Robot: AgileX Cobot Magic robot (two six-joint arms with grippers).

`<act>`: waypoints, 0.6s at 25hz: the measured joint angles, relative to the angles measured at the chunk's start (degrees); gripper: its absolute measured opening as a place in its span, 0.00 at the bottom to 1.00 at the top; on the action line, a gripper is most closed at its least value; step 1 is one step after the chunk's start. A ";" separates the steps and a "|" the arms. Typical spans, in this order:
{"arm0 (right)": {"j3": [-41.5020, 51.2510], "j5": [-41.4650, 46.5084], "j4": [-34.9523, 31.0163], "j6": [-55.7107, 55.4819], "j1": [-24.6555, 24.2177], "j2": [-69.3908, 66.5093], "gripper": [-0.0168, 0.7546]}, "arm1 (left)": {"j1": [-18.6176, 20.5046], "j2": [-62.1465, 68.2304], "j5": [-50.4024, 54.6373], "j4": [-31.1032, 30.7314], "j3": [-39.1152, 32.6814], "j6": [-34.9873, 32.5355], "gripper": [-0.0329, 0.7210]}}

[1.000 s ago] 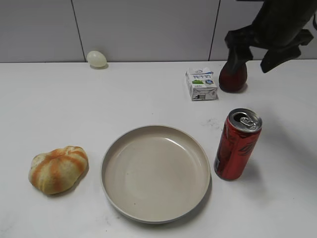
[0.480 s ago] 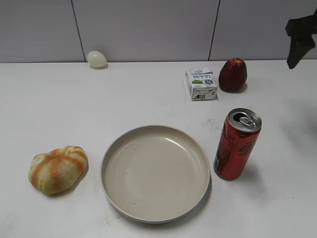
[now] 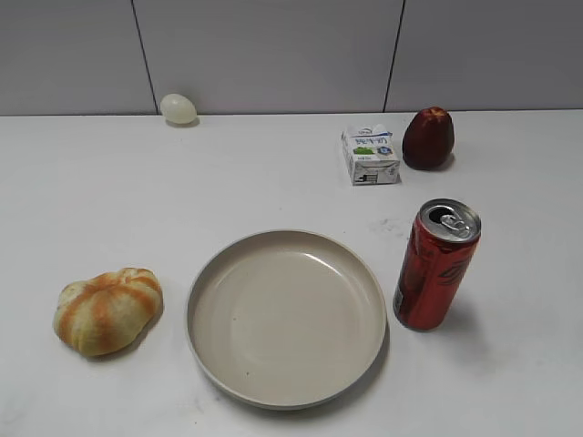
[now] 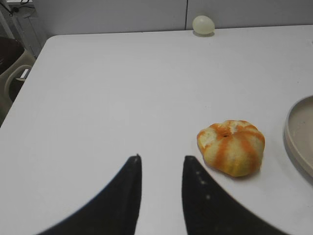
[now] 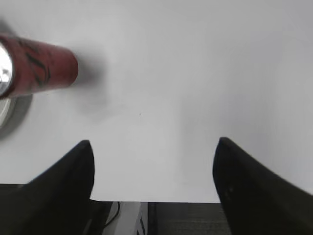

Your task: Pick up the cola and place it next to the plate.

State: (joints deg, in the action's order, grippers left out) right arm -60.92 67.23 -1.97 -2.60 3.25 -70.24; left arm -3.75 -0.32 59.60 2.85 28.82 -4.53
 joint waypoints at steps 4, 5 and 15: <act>10.30 -4.00 -0.65 0.00 0.00 11.46 0.79 | 0.00 0.00 0.00 0.00 0.00 0.00 0.35; 12.30 -4.83 -0.71 0.00 0.00 14.66 0.79 | 0.00 0.00 0.00 0.00 0.00 0.00 0.35; 29.51 -8.43 -0.88 0.00 0.00 42.28 0.79 | 0.00 0.00 0.00 0.00 0.00 0.00 0.35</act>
State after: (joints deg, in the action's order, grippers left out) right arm -31.41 58.80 -2.84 -2.60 3.25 -27.97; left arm -3.75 -0.32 59.60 2.85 28.82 -4.53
